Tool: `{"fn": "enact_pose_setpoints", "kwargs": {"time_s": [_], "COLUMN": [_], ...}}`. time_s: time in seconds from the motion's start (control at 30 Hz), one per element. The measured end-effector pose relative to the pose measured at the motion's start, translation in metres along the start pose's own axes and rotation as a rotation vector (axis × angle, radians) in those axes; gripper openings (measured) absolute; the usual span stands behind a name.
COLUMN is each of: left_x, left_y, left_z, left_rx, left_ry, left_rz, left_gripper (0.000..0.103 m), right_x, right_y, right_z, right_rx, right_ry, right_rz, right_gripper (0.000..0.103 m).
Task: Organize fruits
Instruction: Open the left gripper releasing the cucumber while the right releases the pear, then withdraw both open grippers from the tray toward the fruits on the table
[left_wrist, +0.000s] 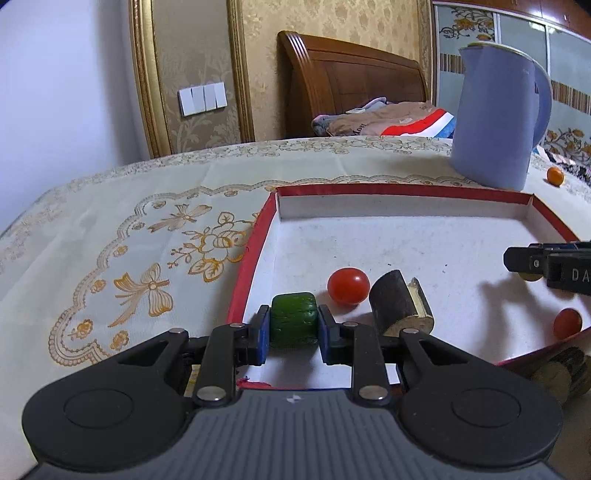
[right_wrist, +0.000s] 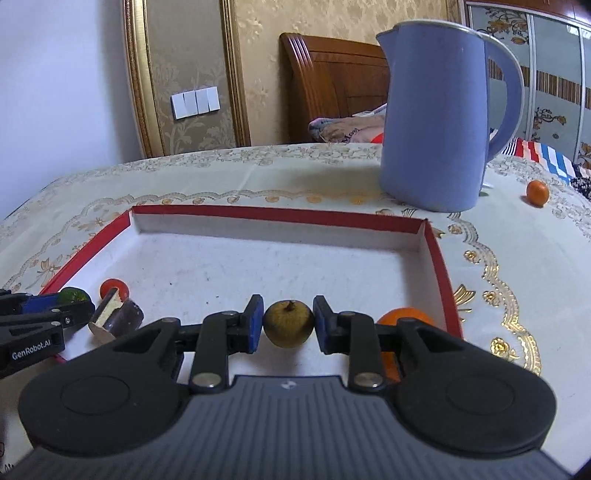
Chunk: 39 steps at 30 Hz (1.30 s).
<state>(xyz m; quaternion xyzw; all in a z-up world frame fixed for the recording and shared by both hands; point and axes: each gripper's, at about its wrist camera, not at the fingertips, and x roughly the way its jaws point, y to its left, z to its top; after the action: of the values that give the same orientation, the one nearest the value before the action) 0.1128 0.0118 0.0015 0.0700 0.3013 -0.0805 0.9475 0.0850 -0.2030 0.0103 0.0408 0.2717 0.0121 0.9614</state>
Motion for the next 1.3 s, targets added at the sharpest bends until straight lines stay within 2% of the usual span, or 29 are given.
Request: {"fn": "enact_pose_setpoints", "kwargs": {"time_s": [0.1,0.17,0.2,0.23,0.27,0.37,0.43,0.67,0.7,0.77,0.87,1.0,1.07,1.3], "left_x": [0.0,0.0,0.0,0.0,-0.001,-0.008,-0.017,-0.051,-0.056,-0.062,-0.075,-0.088,-0.09,-0.095], "left_y": [0.001,0.003,0.003,0.002,0.0,-0.005,-0.002,0.016,0.016,0.014,0.014,0.023,0.023,0.016], "left_z": [0.0,-0.001,-0.001,-0.002,-0.003,-0.007,-0.009,-0.022,-0.025,-0.032,-0.045,-0.052,-0.053,-0.048], "left_rx": [-0.012,-0.021,-0.019,-0.013,0.001,0.024,0.012,-0.072,-0.072,-0.036,-0.019,-0.057,-0.051,-0.051], "left_ry": [-0.001,-0.003,-0.006,-0.008,-0.01,-0.025,-0.045,-0.075,-0.084,-0.082,-0.117,-0.114,-0.112,-0.099], "left_rz": [-0.004,-0.012,-0.021,-0.032,-0.046,-0.058,-0.063,-0.124,-0.106,-0.047,0.033,-0.01,-0.005,-0.064], "left_gripper": [0.026,0.029,0.031,0.039,0.049,0.063,0.064,0.067,0.068,0.085,0.085,0.085,0.085,0.085], "right_x": [0.003,0.004,0.004,0.003,0.002,-0.007,-0.014,-0.027,-0.029,-0.036,-0.043,-0.045,-0.047,-0.065], "right_y": [-0.001,-0.002,-0.003,-0.003,-0.004,-0.003,-0.006,-0.003,-0.003,-0.004,-0.006,-0.008,-0.009,-0.017], "right_z": [-0.001,-0.002,-0.002,-0.002,-0.003,-0.005,-0.007,-0.012,-0.012,-0.012,-0.013,-0.015,-0.016,-0.026], "right_rx": [0.009,0.019,0.023,0.026,0.026,0.022,0.045,0.048,0.05,0.055,0.067,0.079,0.079,0.098], "right_ry": [0.01,0.018,0.015,0.009,-0.004,-0.045,-0.072,-0.128,-0.144,-0.175,-0.21,-0.206,-0.213,-0.241], "right_rz": [-0.001,0.01,0.01,0.006,0.006,-0.002,0.011,0.039,0.04,0.049,0.034,0.039,0.034,0.015], "right_gripper": [0.028,0.038,0.054,0.067,0.07,0.078,0.085,0.091,0.092,0.093,0.096,0.096,0.096,0.096]}}
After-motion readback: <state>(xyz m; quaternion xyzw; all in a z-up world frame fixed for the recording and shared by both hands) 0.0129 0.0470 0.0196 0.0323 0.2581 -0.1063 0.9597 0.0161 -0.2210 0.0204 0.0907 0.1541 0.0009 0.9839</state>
